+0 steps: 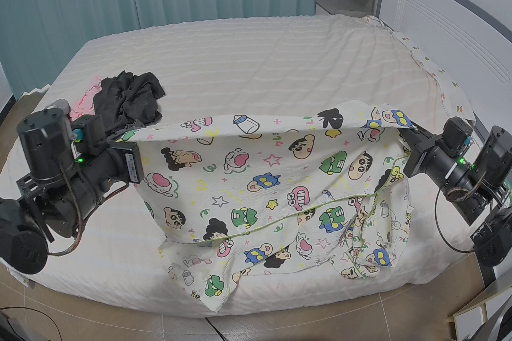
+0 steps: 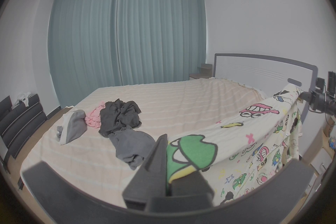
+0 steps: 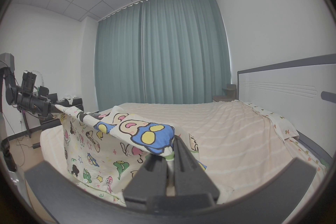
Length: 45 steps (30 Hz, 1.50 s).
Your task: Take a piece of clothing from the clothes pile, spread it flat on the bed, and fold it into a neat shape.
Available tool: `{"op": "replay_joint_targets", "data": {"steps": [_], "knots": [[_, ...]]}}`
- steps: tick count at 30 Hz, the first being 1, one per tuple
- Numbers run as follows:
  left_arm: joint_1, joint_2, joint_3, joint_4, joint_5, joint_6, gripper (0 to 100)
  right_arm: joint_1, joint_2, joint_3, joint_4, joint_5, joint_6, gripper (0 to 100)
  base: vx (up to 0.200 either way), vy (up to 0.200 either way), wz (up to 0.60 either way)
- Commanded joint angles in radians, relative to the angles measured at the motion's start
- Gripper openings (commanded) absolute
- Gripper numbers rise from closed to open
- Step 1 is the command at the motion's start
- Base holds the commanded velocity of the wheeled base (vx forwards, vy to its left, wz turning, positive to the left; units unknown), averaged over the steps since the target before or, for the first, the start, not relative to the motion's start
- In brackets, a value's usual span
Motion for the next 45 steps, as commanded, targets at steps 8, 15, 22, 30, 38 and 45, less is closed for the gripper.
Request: {"op": "replay_joint_targets", "data": {"steps": [8,15,22,30,38,45], "knots": [[0.002,0.375,-0.209,-0.024,0.022,-0.019,0,-0.122,0.314,-0.133,-0.057,0.062,0.009,0,0.100,0.000,0.00],[0.014,0.555,-0.368,-0.054,0.043,-0.037,0,-0.153,0.455,-0.279,-0.050,0.088,0.086,0,0.000,0.000,0.00],[0.042,0.717,-0.535,-0.130,0.070,-0.042,0,-0.186,0.584,-0.386,-0.048,0.088,0.116,0,0.000,0.000,0.00],[0.089,0.920,-0.773,-0.143,0.086,-0.034,100,-0.193,0.654,-0.478,0.038,0.109,0.145,100,0.000,0.000,0.00],[0.213,1.128,-1.127,-0.145,0.145,0.029,100,-0.259,0.596,-0.536,0.205,0.171,0.497,100,0.000,0.000,0.00],[0.272,1.128,-1.230,-0.088,0.145,0.024,100,-0.380,0.521,-0.457,0.230,0.100,0.589,100,0.000,0.000,0.00]]}}
